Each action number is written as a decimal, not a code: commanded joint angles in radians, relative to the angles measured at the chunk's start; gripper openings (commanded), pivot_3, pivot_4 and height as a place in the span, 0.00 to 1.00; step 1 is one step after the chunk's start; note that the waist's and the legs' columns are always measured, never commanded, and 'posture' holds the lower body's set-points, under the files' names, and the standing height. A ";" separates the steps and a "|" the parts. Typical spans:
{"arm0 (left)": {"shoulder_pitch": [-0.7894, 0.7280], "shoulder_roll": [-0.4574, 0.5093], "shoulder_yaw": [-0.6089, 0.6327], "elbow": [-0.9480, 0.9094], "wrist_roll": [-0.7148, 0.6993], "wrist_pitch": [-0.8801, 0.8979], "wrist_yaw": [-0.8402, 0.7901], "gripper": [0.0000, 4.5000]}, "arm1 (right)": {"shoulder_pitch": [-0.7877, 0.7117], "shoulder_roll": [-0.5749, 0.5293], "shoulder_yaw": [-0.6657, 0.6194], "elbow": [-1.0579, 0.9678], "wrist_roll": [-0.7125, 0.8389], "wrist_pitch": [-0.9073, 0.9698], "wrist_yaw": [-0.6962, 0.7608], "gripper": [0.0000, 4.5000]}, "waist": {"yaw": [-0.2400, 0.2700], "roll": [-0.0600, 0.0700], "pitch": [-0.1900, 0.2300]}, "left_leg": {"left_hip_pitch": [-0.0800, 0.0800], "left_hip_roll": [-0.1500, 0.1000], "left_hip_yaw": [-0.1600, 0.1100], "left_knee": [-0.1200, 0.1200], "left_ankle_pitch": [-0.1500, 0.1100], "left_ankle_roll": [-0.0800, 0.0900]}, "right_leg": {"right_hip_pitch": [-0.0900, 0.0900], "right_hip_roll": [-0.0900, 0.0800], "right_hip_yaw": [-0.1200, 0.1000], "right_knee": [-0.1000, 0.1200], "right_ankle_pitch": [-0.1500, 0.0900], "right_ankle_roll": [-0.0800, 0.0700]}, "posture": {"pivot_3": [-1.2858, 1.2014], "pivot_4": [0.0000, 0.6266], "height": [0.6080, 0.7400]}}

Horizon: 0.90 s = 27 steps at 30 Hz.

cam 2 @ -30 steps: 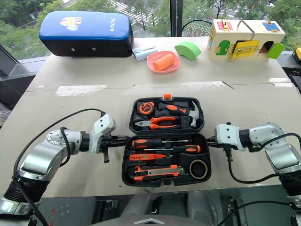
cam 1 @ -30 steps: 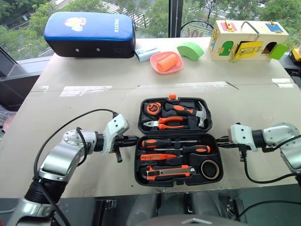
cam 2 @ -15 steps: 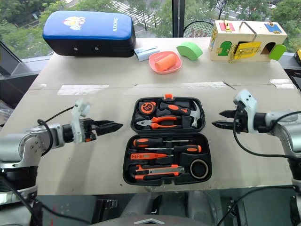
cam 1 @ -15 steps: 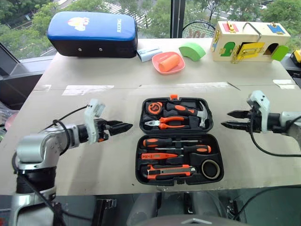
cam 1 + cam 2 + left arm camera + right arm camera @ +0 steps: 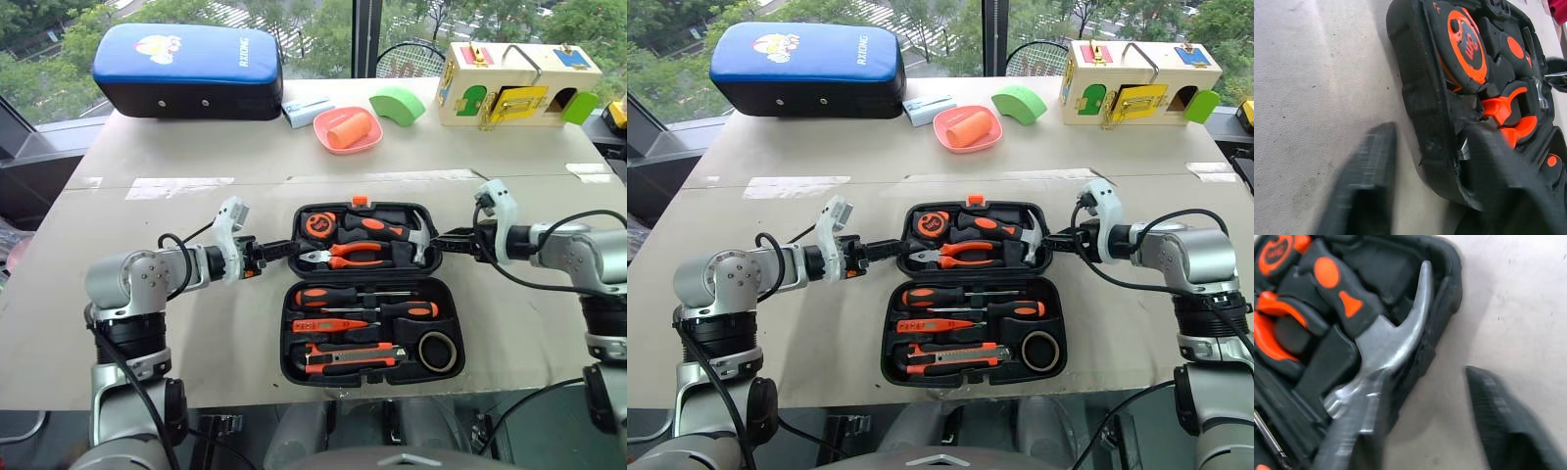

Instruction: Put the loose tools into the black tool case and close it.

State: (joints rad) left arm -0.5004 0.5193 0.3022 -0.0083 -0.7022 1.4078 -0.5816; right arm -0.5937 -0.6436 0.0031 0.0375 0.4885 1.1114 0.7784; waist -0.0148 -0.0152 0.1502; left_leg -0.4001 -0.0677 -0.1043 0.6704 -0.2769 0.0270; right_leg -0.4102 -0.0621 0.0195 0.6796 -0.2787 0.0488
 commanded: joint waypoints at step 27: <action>0.093 -0.076 -0.138 -0.240 0.173 -0.711 -0.050 0.01 | 0.169 0.072 -0.036 -0.170 -0.295 -0.885 -0.130 0.00 | -0.002 -0.002 -0.002 | -0.001 0.000 0.003 -0.002 0.000 -0.001 | -0.003 0.001 0.003 -0.001 0.001 0.000 | 0.52 0.24 0.96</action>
State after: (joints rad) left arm -0.3962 0.4464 0.1832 -0.1963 -0.5508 0.8057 -0.6042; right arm -0.4028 -0.5757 -0.0244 -0.0696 0.2201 0.3754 0.6550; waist -0.0171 -0.0167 0.1478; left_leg -0.4007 -0.0675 -0.1011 0.6679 -0.2765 0.0263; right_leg -0.4137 -0.0612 0.0231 0.6789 -0.2777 0.0493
